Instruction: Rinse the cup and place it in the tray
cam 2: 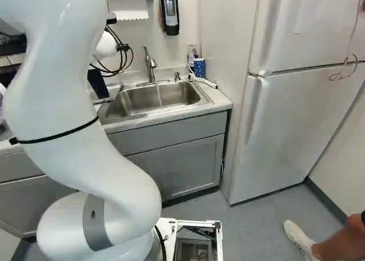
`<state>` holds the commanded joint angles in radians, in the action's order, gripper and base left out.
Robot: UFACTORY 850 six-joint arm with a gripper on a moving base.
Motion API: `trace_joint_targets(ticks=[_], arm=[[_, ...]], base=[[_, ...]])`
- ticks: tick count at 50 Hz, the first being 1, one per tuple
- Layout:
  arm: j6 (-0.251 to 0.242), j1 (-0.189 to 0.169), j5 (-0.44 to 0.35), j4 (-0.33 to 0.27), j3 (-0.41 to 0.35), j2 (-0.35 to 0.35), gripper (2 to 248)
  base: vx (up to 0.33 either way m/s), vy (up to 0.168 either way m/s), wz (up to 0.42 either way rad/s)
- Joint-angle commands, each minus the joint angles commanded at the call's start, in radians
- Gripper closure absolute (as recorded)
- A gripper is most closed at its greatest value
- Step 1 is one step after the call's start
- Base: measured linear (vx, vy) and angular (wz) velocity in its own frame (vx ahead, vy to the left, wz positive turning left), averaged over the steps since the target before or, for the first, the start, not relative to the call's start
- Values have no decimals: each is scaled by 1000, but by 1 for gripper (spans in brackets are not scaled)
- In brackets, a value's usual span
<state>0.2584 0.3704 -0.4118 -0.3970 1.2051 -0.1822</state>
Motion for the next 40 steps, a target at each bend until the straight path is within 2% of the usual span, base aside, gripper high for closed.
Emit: trace_joint_targets(ticks=[21, 40], arm=[[0, -56, 49, 0, 54, -10, 3], [0, -100, 100, 0, 135, -47, 3]], base=[[0, 0, 0], [0, 0, 0]])
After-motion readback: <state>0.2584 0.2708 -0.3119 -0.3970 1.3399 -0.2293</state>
